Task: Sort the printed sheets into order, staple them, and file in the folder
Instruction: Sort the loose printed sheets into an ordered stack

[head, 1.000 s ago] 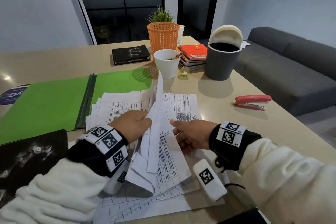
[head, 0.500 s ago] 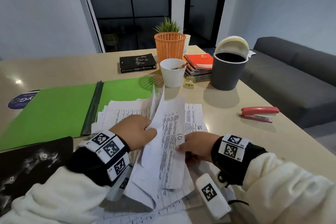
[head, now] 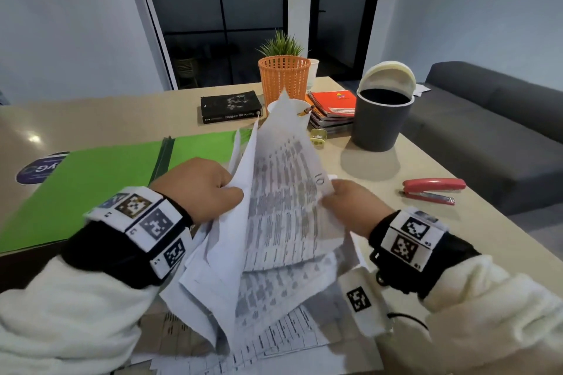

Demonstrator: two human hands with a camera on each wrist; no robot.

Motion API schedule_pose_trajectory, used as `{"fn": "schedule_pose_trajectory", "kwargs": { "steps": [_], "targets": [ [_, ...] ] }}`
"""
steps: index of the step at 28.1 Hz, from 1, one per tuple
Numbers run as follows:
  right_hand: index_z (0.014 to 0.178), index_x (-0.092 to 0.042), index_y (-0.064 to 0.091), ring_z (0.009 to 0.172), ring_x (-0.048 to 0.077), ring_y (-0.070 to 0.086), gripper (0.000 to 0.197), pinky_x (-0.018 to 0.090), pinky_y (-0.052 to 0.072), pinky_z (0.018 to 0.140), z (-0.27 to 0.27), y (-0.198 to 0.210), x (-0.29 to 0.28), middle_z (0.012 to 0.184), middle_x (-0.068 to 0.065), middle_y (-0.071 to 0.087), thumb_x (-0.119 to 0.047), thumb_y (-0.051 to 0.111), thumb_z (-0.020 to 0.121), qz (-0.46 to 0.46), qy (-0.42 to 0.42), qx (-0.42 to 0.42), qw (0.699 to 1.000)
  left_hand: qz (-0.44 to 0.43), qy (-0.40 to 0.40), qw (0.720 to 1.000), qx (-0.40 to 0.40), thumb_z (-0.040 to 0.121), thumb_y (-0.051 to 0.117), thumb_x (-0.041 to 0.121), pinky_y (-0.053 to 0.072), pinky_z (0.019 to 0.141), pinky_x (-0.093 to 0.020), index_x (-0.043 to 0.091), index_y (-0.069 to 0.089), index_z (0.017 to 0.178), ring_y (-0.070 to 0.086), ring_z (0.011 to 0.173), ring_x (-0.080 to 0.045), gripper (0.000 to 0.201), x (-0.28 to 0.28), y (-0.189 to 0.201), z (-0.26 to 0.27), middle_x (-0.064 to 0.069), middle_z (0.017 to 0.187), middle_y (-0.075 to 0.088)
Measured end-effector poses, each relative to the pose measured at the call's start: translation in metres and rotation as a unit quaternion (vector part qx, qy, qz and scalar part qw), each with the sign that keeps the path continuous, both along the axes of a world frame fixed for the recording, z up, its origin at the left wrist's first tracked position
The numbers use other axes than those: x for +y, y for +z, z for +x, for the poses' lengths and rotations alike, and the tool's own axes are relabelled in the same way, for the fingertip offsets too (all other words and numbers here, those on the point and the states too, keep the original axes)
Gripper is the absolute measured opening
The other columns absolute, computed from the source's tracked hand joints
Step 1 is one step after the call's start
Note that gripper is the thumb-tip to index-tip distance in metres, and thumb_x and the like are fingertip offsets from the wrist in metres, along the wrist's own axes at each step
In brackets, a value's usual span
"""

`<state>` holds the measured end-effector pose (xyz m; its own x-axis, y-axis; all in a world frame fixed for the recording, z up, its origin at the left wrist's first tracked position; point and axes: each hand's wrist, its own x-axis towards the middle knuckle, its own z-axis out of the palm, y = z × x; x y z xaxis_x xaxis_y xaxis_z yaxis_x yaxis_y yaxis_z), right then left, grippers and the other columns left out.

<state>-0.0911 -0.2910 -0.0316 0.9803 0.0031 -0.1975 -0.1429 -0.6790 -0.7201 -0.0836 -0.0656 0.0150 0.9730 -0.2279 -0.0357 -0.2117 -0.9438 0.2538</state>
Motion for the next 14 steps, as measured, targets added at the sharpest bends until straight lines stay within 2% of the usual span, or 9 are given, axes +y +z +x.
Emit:
{"fn": "schedule_pose_trajectory", "kwargs": {
  "steps": [2, 4, 7, 8, 10, 11, 12, 14],
  "targets": [
    [0.108, -0.011, 0.061, 0.094, 0.028, 0.061, 0.027, 0.032, 0.049, 0.081, 0.005, 0.011, -0.016, 0.102, 0.012, 0.066, -0.008, 0.041, 0.09, 0.0, -0.041, -0.045, 0.998, -0.003, 0.0, 1.0, 0.0, 0.087, 0.052, 0.025, 0.02, 0.05, -0.028, 0.013, 0.028, 0.051, 0.028, 0.047, -0.018, 0.045, -0.003, 0.0, 0.001, -0.002, 0.05, 0.027],
    [0.106, -0.017, 0.061, 0.093, 0.026, 0.059, 0.025, 0.029, 0.044, 0.08, 0.007, 0.021, -0.039, 0.101, 0.009, 0.065, -0.01, 0.043, 0.09, -0.013, -0.101, -0.099, 0.99, -0.002, -0.007, 1.0, -0.002, 0.087, 0.052, 0.025, 0.021, 0.05, -0.029, 0.013, 0.029, 0.052, 0.028, 0.048, -0.017, 0.043, -0.006, -0.003, 0.001, -0.002, 0.051, 0.027],
    [0.101, -0.014, 0.064, 0.094, 0.024, 0.061, 0.022, 0.032, 0.045, 0.085, 0.002, 0.03, -0.076, 0.098, 0.009, 0.066, -0.012, 0.047, 0.088, 0.034, -0.201, -0.163, 0.965, -0.006, -0.011, 1.0, 0.003, 0.087, 0.052, 0.025, 0.019, 0.049, -0.029, 0.014, 0.027, 0.053, 0.027, 0.048, -0.017, 0.043, -0.011, -0.012, 0.002, -0.001, 0.052, 0.026],
    [0.096, -0.014, 0.064, 0.09, 0.023, 0.06, 0.019, 0.03, 0.045, 0.082, -0.003, 0.034, -0.087, 0.093, 0.008, 0.066, -0.011, 0.047, 0.088, 0.046, -0.234, -0.17, 0.956, -0.012, -0.008, 1.0, 0.01, 0.087, 0.052, 0.025, 0.019, 0.049, -0.029, 0.014, 0.027, 0.054, 0.027, 0.048, -0.017, 0.043, -0.012, -0.014, 0.002, -0.001, 0.052, 0.026],
    [0.081, -0.01, 0.06, 0.079, 0.025, 0.058, 0.014, 0.028, 0.044, 0.065, -0.011, 0.037, -0.107, 0.078, 0.007, 0.062, -0.008, 0.048, 0.088, 0.084, -0.287, -0.174, 0.938, -0.03, 0.001, 0.999, 0.026, 0.087, 0.052, 0.024, 0.019, 0.048, -0.028, 0.014, 0.028, 0.055, 0.028, 0.048, -0.016, 0.042, -0.014, -0.019, 0.002, -0.001, 0.052, 0.027],
    [0.079, -0.009, 0.059, 0.076, 0.027, 0.057, 0.014, 0.028, 0.041, 0.058, -0.014, 0.039, -0.114, 0.077, 0.008, 0.059, -0.006, 0.049, 0.088, 0.092, -0.314, -0.165, 0.93, -0.039, 0.004, 0.999, 0.031, 0.086, 0.052, 0.024, 0.02, 0.048, -0.028, 0.014, 0.028, 0.055, 0.028, 0.049, -0.017, 0.041, -0.015, -0.022, 0.002, -0.001, 0.053, 0.027],
    [0.086, -0.007, 0.061, 0.082, 0.03, 0.059, 0.011, 0.029, 0.041, 0.057, -0.018, 0.04, -0.122, 0.084, 0.01, 0.059, -0.005, 0.05, 0.089, 0.06, -0.317, -0.163, 0.932, -0.046, 0.006, 0.998, 0.035, 0.086, 0.052, 0.023, 0.021, 0.049, -0.028, 0.014, 0.028, 0.055, 0.029, 0.05, -0.017, 0.04, -0.016, -0.024, 0.003, -0.001, 0.053, 0.027],
    [0.11, 0.001, 0.061, 0.105, 0.035, 0.057, 0.022, 0.034, 0.043, 0.074, -0.021, 0.034, -0.135, 0.105, 0.018, 0.061, -0.007, 0.055, 0.09, -0.04, -0.302, -0.108, 0.946, -0.061, 0.002, 0.997, 0.041, 0.086, 0.052, 0.023, 0.024, 0.053, -0.027, 0.014, 0.028, 0.055, 0.031, 0.052, -0.018, 0.04, -0.018, -0.03, 0.004, -0.002, 0.055, 0.028]
  ]
}}
